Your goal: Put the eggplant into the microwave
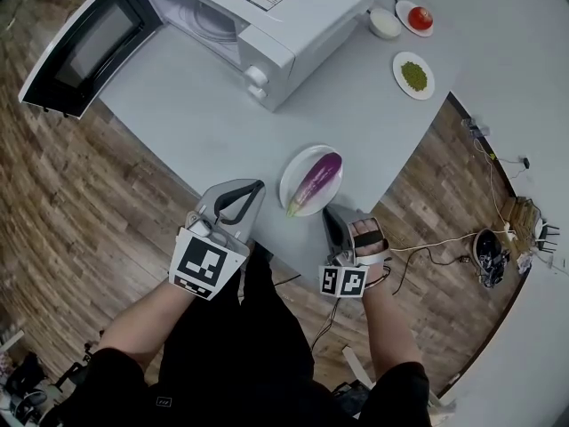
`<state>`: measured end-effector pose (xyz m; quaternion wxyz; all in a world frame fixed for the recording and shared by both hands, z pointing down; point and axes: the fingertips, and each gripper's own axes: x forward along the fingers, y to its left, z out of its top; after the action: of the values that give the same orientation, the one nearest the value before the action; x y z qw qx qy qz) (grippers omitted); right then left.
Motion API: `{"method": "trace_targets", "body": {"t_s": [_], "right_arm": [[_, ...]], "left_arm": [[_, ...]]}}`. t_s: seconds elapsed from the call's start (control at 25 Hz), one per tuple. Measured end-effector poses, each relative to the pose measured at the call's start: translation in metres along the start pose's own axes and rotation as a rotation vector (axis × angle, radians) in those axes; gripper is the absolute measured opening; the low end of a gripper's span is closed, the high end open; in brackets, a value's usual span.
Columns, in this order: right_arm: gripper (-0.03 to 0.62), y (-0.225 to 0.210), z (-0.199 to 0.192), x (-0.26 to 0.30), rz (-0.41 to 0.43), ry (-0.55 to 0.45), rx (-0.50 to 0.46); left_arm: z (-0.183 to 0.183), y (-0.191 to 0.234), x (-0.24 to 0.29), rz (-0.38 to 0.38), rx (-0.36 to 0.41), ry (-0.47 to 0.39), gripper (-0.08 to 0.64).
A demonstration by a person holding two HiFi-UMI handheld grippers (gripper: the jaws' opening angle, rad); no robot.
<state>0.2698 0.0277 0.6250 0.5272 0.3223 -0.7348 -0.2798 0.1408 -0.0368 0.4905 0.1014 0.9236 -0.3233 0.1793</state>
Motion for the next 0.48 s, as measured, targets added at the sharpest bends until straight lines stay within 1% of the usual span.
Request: {"method": "trace_targets", "body": {"t_s": [0.12, 0.28, 0.48], "right_arm": [[0.052, 0.003, -0.001, -0.001, 0.012, 0.005, 0.001], [0.061, 0.007, 0.003, 0.0, 0.017, -0.002, -0.012], [0.067, 0.015, 0.011, 0.001, 0.031, -0.015, -0.047]], "left_arm": [[-0.002, -0.003, -0.001, -0.002, -0.005, 0.014, 0.009], [-0.003, -0.007, -0.004, -0.009, -0.051, 0.018, 0.009], [-0.002, -0.015, -0.013, -0.004, -0.058, 0.018, 0.009]]}}
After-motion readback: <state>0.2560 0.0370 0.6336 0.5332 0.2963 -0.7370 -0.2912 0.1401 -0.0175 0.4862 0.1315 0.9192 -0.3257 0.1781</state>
